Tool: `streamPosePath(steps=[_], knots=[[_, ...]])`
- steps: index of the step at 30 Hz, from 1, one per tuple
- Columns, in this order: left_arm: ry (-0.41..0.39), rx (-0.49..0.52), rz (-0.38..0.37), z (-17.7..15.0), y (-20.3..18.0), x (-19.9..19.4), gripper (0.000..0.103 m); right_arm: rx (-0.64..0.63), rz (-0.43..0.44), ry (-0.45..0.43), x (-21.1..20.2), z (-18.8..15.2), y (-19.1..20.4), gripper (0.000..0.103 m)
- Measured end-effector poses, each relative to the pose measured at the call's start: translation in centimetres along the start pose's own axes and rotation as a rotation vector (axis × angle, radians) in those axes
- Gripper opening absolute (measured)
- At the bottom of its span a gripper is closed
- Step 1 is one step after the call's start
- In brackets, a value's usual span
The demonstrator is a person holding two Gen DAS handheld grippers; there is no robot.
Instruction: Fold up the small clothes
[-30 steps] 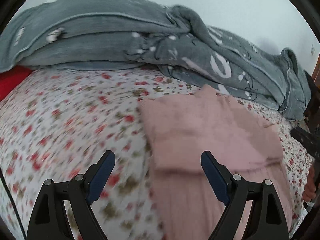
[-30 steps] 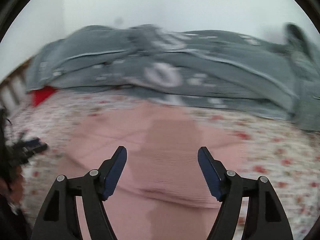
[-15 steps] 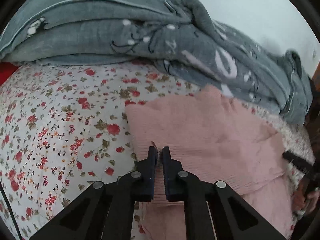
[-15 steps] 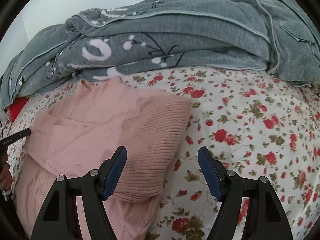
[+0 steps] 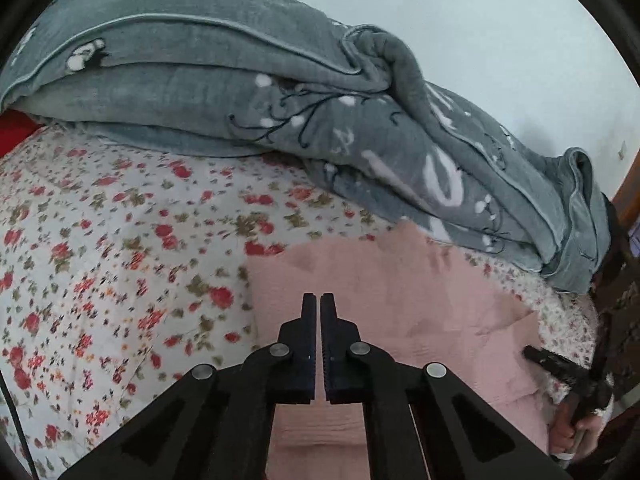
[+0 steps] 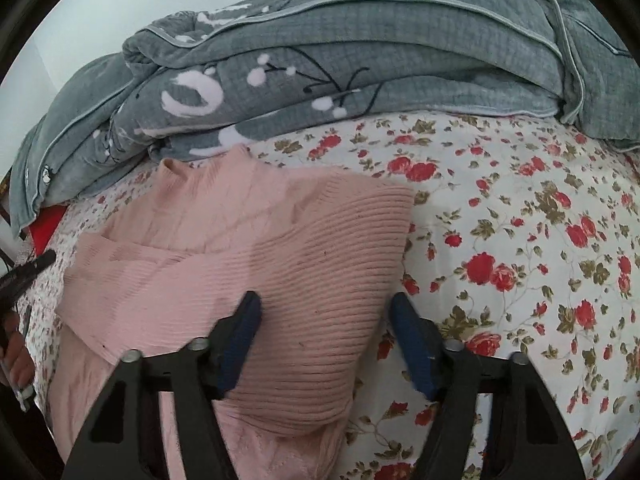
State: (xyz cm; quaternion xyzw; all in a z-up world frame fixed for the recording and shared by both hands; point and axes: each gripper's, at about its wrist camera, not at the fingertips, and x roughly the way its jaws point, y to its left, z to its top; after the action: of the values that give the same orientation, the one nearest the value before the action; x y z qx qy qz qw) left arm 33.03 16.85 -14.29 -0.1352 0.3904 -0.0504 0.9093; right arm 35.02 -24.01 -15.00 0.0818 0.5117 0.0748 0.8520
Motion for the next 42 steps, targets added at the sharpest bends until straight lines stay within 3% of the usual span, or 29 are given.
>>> streamPosePath(steps=[2, 5, 7, 9, 10, 14, 19, 22, 24, 31, 35, 38, 42], knots=[[-0.006, 0.034, 0.028, -0.2, -0.3, -0.1, 0.003, -0.016, -0.011, 0.001, 0.0, 0.0, 0.2, 0.059], [0.072, 0.058, 0.082, -1.5, 0.0, 1.0, 0.008, -0.030, -0.009, 0.001, -0.3, 0.0, 0.3, 0.059], [0.099, 0.044, 0.075, -2.4, 0.6, 1.6, 0.033, -0.031, -0.016, -0.009, -0.7, 0.0, 0.1, 0.059], [0.078, 0.032, 0.058, -2.9, 0.9, 1.6, 0.048, -0.031, -0.013, -0.021, -1.3, -0.1, 0.0, 0.059], [0.070, 0.036, 0.045, -3.0, 0.8, 1.5, 0.049, -0.033, -0.014, -0.024, -1.5, -0.1, 0.1, 0.059], [0.079, 0.081, 0.057, -3.3, -0.2, 2.1, 0.048, -0.048, -0.023, -0.028, -2.2, -0.3, 0.3, 0.059], [0.090, 0.114, 0.080, -3.7, -0.8, 2.9, 0.034, -0.068, -0.036, -0.033, -2.6, -0.6, 0.7, 0.059], [0.082, 0.108, 0.063, -3.5, -0.6, 2.9, 0.012, -0.067, -0.033, -0.031, -2.5, -0.6, 0.7, 0.059], [0.059, 0.093, 0.025, -3.2, -0.4, 2.1, 0.008, -0.068, -0.042, -0.031, -2.5, -0.7, 0.6, 0.059], [-0.055, 0.073, -0.067, -0.8, -1.6, -0.3, 0.007, -0.056, -0.041, -0.043, -2.7, -0.3, 0.1, 0.059], [-0.097, 0.065, -0.054, 1.0, -1.7, 0.4, 0.007, -0.037, -0.023, -0.060, -2.7, 0.6, 0.1, 0.059], [-0.028, 0.056, 0.020, -0.3, -0.5, 3.0, 0.007, -0.038, -0.016, -0.065, -2.4, 0.8, 0.3, 0.060], [0.057, 0.059, 0.095, -2.5, 0.4, 5.3, 0.012, -0.062, -0.065, 0.000, 0.0, 0.1, 0.4, 0.063]])
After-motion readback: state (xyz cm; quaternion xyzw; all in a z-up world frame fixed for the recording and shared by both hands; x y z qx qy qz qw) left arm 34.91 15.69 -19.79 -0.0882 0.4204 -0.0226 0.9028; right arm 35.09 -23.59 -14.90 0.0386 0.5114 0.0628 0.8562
